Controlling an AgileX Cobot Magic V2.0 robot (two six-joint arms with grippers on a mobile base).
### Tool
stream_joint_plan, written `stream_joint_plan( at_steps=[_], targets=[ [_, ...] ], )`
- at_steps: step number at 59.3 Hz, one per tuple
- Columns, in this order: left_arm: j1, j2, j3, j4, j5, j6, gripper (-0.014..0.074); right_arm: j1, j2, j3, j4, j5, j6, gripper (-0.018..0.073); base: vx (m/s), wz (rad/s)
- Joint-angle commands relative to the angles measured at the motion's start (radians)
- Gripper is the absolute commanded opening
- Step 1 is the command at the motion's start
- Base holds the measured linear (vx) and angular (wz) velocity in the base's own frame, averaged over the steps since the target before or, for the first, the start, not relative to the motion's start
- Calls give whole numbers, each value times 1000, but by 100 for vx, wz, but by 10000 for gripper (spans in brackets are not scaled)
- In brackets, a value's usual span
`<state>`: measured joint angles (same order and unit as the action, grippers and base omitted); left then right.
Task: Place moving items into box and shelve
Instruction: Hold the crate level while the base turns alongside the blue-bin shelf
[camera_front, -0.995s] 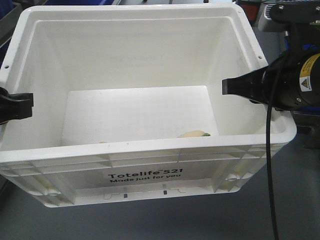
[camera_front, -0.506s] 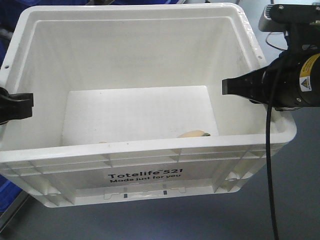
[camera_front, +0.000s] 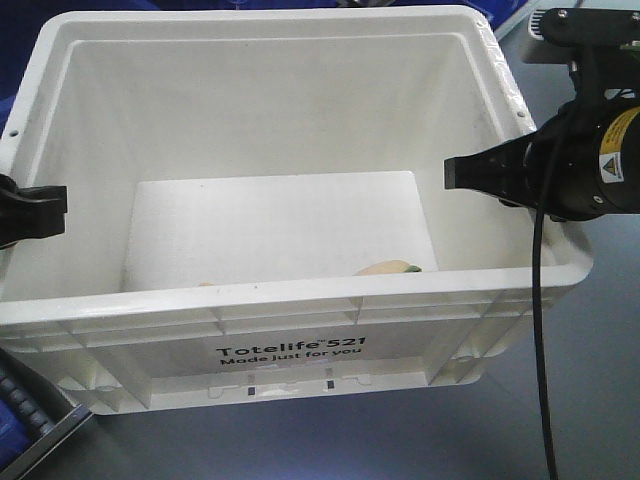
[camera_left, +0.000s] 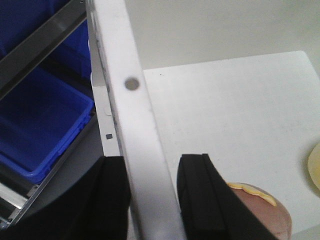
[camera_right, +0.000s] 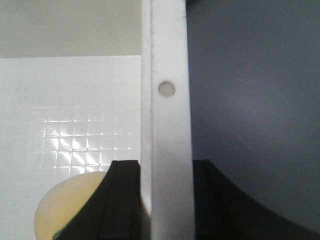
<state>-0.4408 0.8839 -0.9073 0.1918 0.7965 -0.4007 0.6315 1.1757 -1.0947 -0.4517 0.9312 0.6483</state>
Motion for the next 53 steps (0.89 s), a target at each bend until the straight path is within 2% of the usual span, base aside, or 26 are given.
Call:
stream_joint_plan(
  at_steps=[1,26,53],
  targets=[
    [-14,-24,-50,-4,-197,22,15,-1,-26,-41,-75,-112,-10,99,6,61],
    [-14,-24,-50,-4,-197,22,15,-1,-26,-41,-75,-112,-10,99,4,65],
    [-14,-24,-50,-4,-197,22,15,-1,-26,-41,-75,-112,-10,99,3,50]
  ],
)
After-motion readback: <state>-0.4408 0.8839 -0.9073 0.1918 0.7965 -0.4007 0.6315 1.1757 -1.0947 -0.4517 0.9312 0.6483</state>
